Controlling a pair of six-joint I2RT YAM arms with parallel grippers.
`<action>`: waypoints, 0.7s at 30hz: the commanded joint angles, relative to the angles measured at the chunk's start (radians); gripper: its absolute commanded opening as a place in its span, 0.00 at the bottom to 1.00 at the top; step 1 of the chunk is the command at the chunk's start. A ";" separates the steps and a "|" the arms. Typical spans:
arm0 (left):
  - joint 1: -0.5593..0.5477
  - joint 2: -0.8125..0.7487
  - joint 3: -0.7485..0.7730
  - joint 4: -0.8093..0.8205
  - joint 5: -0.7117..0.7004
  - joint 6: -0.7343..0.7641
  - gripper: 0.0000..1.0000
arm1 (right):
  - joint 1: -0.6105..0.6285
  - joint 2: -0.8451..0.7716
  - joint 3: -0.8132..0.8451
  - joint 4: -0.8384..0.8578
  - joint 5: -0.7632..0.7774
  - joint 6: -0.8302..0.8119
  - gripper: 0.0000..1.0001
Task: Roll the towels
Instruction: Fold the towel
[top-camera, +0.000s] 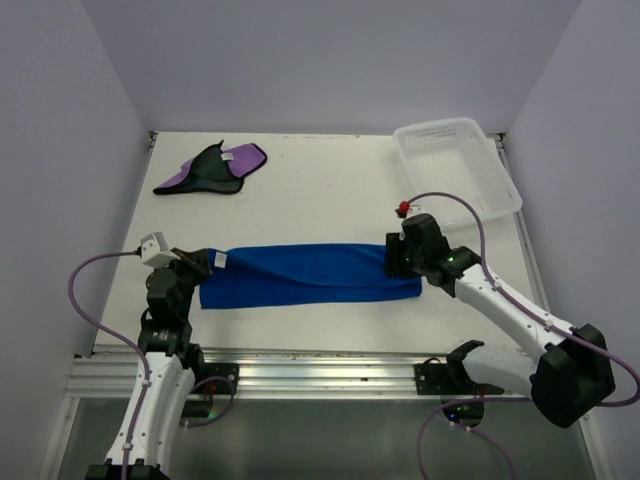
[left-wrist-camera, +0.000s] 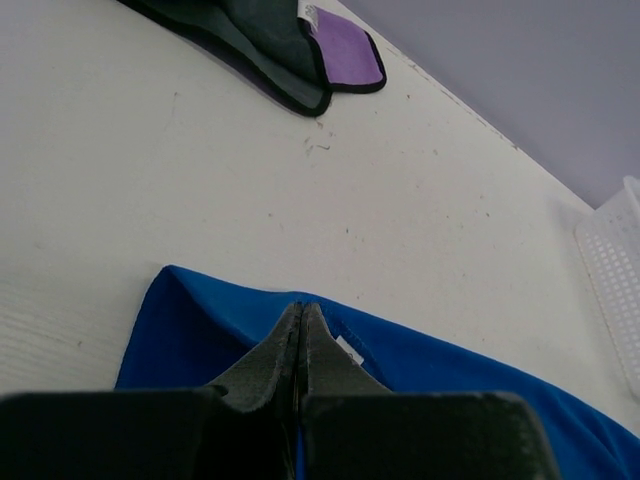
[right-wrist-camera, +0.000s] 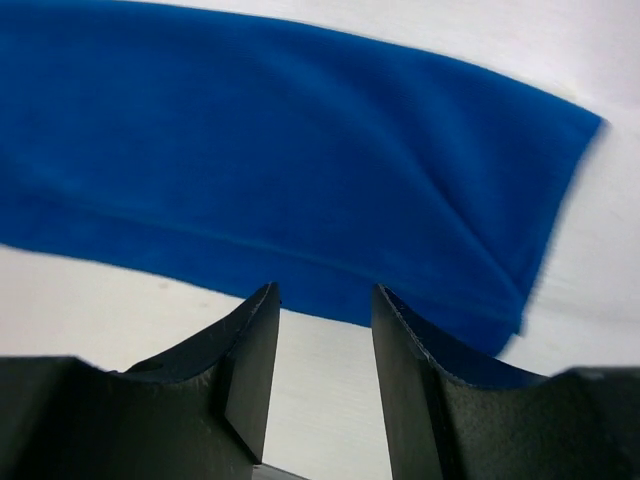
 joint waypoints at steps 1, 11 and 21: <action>-0.001 -0.031 -0.011 -0.074 0.010 -0.019 0.00 | 0.141 0.039 0.080 0.203 -0.066 -0.030 0.45; -0.001 -0.111 0.006 -0.208 -0.035 -0.040 0.00 | 0.340 0.390 0.372 0.306 -0.054 -0.068 0.45; -0.001 -0.105 0.016 -0.246 -0.079 -0.072 0.00 | 0.445 0.666 0.530 0.530 -0.263 -0.079 0.45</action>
